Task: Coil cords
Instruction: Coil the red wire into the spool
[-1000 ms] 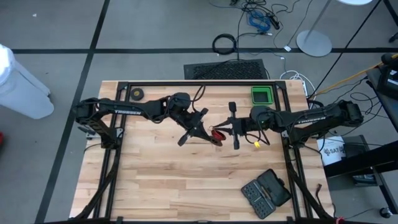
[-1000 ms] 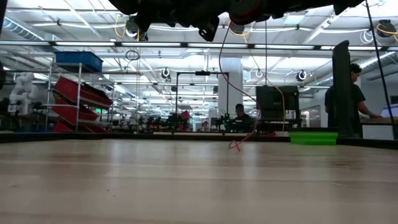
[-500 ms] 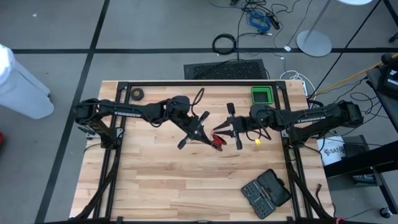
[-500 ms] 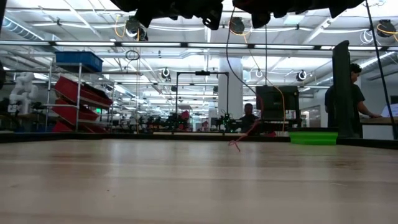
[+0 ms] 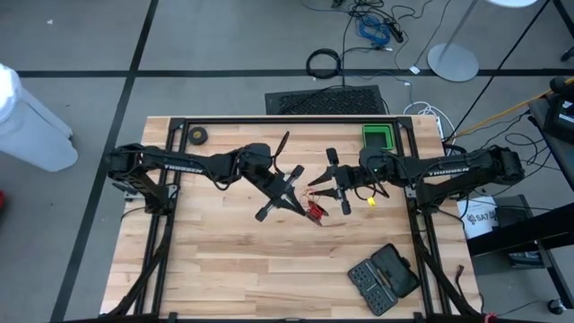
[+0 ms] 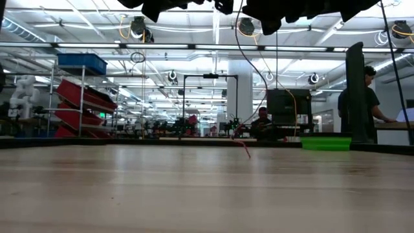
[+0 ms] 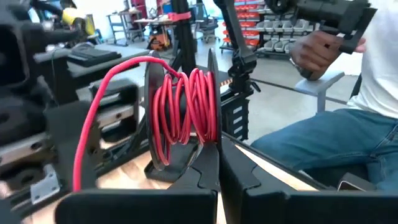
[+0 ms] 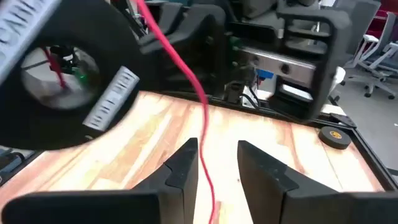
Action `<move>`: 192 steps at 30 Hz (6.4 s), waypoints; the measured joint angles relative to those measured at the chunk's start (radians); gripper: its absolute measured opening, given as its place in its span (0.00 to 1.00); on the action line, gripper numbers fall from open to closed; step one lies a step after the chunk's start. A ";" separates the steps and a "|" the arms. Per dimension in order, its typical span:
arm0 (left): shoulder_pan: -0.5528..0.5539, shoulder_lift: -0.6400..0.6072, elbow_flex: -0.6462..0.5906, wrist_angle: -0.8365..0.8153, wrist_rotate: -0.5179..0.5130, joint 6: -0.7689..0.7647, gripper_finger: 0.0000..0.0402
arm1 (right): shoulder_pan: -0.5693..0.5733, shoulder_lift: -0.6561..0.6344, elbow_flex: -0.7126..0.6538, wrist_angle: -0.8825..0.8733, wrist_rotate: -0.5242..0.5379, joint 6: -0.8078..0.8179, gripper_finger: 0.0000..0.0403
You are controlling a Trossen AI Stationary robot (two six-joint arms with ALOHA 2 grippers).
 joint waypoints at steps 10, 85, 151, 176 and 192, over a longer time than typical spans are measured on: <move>-0.032 0.000 0.000 0.039 0.026 -0.004 0.00 | -0.001 -0.039 0.000 -0.070 0.228 -0.104 0.25; 0.017 -0.002 0.000 0.187 0.456 -0.006 0.00 | 0.054 0.525 0.000 0.746 -0.305 0.319 0.23; -0.004 0.000 0.001 0.407 0.312 -0.192 0.00 | -0.003 0.522 0.060 0.545 -0.250 0.325 0.00; 0.098 -0.001 0.001 0.144 0.175 -0.180 0.00 | -0.012 0.198 0.059 -0.223 -0.091 0.162 0.00; 0.117 -0.002 0.001 -0.017 0.059 -0.087 0.00 | 0.037 0.004 0.059 -0.469 -0.058 0.161 0.00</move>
